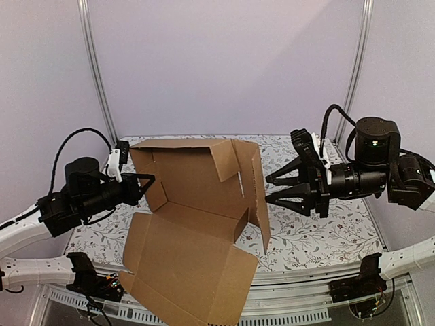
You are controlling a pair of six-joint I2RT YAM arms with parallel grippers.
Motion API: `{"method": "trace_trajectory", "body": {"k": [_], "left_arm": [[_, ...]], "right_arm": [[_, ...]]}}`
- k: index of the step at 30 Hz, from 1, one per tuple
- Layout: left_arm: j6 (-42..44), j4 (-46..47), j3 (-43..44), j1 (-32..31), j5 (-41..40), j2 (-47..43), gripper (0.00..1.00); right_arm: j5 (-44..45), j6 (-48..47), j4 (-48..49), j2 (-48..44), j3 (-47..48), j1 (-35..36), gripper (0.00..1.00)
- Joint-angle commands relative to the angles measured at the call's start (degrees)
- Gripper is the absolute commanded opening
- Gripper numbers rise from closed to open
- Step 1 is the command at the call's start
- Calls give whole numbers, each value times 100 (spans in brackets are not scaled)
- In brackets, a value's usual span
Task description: Fold the paper box
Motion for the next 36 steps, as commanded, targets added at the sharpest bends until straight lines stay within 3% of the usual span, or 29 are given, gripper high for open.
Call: {"method": "trace_trajectory", "body": {"k": [1,8,14,20,30,36], "left_arm": [[16,-46,160,60,-174,59,0],[-16,-123,151,65,-336,128,0],[-102,-410,236,65,-696,307,0],[-346,-724,334,56,-1128,460,0],[-816,-944,320,34,-1656,771,0],[-958,-935,339,-83,-1993,1035,0]], "right_arm": [[-361,196,262,179,147,-22,42],[-474,339,583,622,144,-22,42],[-21,350,709,1098,128,-25,44],[818,561,917,1544,182,-21,45],[3040,1320,1096,2469,388,2,50],[3576,1549,1427,2909,440,0,50]]}}
